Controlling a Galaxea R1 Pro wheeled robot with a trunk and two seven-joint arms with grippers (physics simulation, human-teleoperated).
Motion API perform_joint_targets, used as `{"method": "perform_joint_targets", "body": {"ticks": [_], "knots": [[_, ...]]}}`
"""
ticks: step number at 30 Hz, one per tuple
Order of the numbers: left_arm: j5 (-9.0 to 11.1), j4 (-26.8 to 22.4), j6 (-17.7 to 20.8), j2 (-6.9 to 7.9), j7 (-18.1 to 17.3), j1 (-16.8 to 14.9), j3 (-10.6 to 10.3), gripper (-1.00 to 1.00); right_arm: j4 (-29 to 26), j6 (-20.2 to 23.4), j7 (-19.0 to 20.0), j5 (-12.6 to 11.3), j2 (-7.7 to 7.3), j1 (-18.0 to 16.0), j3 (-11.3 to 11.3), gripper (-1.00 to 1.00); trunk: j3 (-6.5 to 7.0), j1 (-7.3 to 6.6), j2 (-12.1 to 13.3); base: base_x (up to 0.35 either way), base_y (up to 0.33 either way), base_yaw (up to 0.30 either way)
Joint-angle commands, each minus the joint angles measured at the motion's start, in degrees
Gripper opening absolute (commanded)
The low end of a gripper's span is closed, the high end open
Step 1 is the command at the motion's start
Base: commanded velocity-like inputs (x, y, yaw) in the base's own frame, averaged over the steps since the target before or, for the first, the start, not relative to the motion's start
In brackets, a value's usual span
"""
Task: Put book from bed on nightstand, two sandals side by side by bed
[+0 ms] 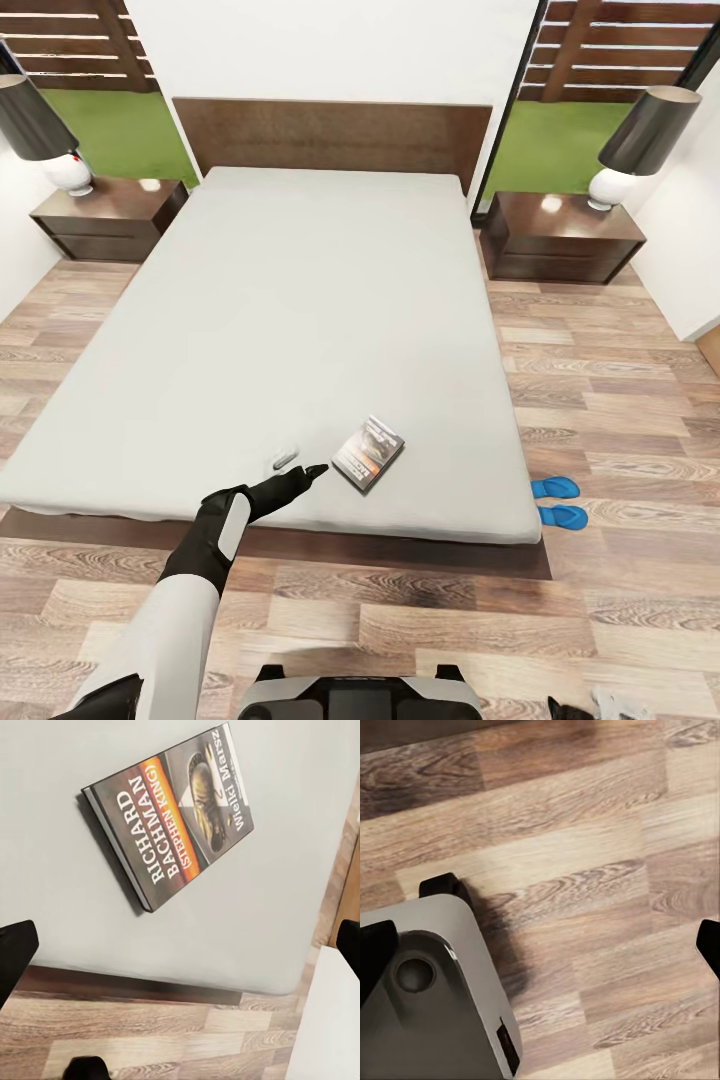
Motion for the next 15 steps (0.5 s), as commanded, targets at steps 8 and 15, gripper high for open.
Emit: {"method": "perform_joint_targets", "body": {"ticks": [8, 15], "knots": [[0.2, 0.1, 0.4, -0.13, -0.2, 0.0, 0.2, 1.00, -0.1, 2.7, 27.2, -0.4, -0.71, -0.1, -0.1, 1.00, -0.07, 0.03, -0.1, 0.000, 0.000, 0.000], [0.2, 0.3, 0.4, -0.23, -0.2, 0.0, 0.2, 1.00, 0.1, 4.7, 39.5, -0.7, -2.43, -0.1, -0.3, 1.00, -0.07, 0.03, -0.1, 0.000, 0.000, 0.000]]}}
